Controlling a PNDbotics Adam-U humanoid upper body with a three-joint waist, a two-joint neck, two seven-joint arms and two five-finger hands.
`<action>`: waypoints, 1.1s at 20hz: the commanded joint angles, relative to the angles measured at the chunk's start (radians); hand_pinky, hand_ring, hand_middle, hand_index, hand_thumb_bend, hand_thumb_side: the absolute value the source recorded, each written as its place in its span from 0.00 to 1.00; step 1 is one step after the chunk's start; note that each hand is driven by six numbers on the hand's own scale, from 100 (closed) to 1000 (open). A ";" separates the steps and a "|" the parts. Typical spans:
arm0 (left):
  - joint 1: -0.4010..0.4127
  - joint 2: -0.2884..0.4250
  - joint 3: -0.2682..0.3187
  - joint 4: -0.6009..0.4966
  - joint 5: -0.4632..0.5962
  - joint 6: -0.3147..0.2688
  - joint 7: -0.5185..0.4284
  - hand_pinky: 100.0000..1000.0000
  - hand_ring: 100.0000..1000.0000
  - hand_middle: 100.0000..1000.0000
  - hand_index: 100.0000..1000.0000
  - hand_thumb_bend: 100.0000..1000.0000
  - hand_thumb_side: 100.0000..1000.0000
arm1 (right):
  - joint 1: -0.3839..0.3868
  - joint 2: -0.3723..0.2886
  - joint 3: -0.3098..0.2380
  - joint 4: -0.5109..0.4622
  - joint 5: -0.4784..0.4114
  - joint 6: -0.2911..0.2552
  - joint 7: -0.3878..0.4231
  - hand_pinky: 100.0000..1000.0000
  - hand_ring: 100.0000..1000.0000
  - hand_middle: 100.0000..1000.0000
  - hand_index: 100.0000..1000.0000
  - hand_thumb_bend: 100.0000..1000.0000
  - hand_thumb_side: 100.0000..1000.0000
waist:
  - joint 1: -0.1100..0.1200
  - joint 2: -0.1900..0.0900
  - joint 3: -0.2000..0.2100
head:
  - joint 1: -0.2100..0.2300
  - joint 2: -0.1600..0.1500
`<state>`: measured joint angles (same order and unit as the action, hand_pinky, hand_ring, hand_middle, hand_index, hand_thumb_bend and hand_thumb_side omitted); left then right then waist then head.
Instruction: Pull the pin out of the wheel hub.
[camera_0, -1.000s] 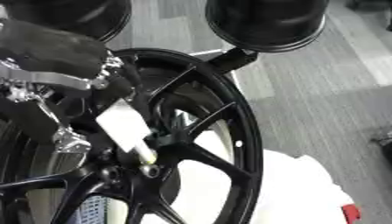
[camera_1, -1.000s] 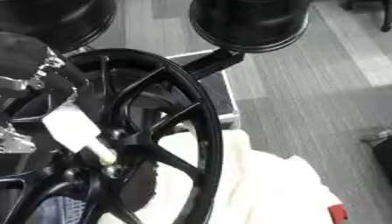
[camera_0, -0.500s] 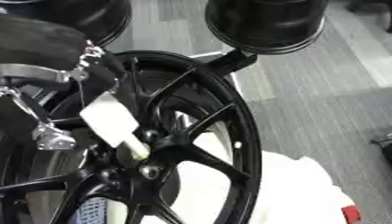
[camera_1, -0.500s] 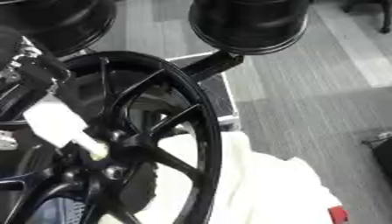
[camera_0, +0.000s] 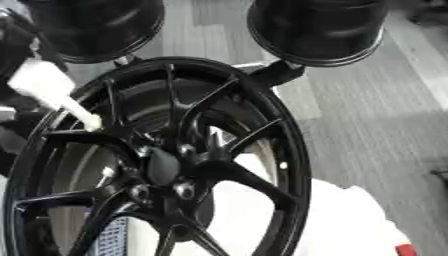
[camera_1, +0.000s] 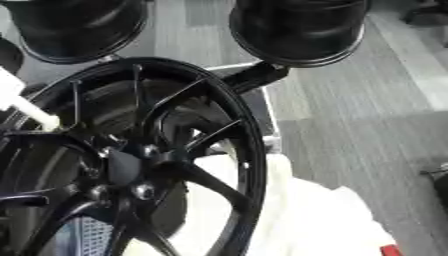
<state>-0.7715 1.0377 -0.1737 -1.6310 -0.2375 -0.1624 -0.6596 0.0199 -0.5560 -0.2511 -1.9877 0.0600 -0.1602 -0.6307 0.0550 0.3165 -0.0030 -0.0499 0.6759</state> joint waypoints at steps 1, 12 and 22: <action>0.006 0.044 0.103 0.078 -0.011 0.051 0.055 0.58 0.37 0.11 0.41 0.00 0.10 | 0.001 -0.022 -0.011 -0.012 0.004 -0.001 -0.003 0.74 0.72 0.59 0.74 0.00 0.45 | -0.002 -0.024 0.002 | 0.019 0.002; 0.106 0.055 0.357 0.360 -0.100 0.120 0.227 0.65 0.43 0.18 0.49 0.00 0.12 | -0.002 -0.026 -0.014 -0.012 -0.001 -0.002 -0.006 0.74 0.72 0.59 0.74 0.00 0.44 | 0.000 -0.030 -0.012 | 0.055 -0.010; 0.100 0.054 0.341 0.593 -0.229 0.029 0.252 0.96 0.93 0.87 0.96 0.00 0.20 | -0.002 -0.026 -0.015 -0.012 -0.008 -0.005 -0.006 0.74 0.71 0.59 0.74 0.00 0.44 | -0.007 -0.038 -0.015 | 0.063 -0.016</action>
<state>-0.6540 1.0385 0.1625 -1.0559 -0.4480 -0.1177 -0.4013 0.0231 -0.5564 -0.2529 -1.9877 0.0575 -0.1623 -0.6349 0.0478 0.3005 -0.0181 0.0093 0.6717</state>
